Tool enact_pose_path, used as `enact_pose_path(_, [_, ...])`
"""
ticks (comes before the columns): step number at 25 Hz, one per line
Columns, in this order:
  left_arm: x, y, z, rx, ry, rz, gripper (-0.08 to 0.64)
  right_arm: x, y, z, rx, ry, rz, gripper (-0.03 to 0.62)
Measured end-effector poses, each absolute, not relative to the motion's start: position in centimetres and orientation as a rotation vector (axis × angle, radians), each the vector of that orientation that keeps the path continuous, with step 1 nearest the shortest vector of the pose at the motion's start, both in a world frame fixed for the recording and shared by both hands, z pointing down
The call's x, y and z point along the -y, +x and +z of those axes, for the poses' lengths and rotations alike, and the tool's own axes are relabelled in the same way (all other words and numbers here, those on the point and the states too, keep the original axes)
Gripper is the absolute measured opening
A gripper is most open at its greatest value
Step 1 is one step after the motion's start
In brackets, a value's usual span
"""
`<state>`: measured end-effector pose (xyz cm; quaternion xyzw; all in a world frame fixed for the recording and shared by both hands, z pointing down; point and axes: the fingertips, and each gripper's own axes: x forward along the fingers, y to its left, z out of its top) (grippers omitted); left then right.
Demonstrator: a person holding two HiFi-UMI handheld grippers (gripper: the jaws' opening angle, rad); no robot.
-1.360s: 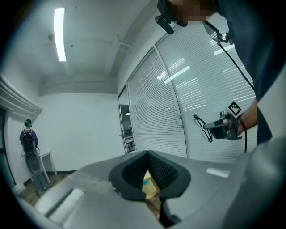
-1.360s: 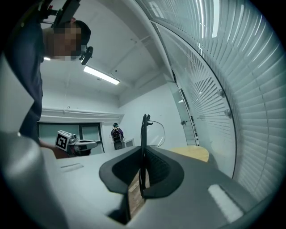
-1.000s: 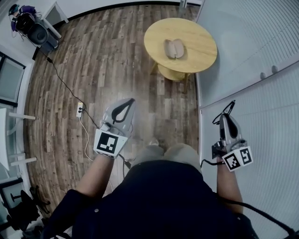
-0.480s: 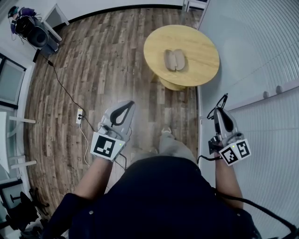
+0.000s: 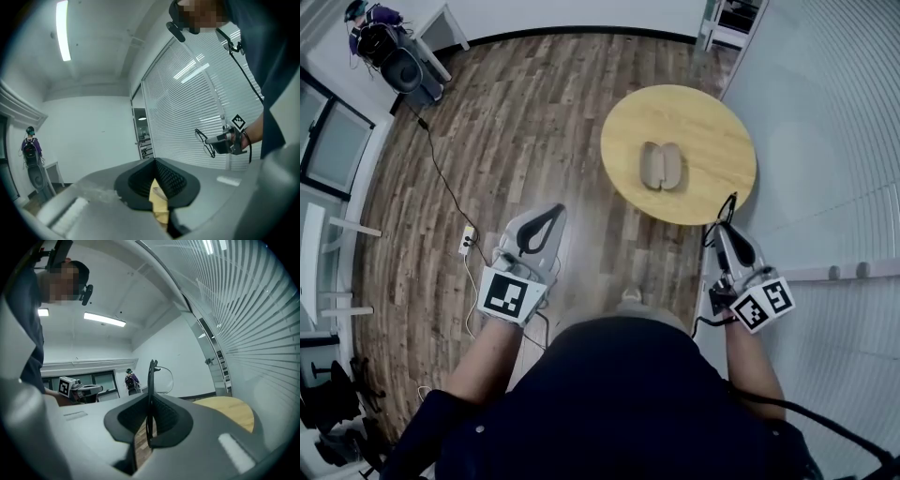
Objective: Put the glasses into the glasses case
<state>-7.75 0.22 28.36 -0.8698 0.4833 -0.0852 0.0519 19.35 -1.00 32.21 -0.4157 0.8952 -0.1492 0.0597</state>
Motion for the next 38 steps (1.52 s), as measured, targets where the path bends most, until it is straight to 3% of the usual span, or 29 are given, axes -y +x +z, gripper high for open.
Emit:
enact_pose_path(7, [3.6,-5.4,28.4,-1.518,-2.631,-0.309,0.006,5.9,20.3,32.4,-2.743,-1.151,-0.514,0.031])
enact_pose_path(38, [32.5,-8.9,32.6,-1.231,-2.856,-0.281,0.006,26.0,11.8,40.3,-2.671,-1.423,-0.899,0.031])
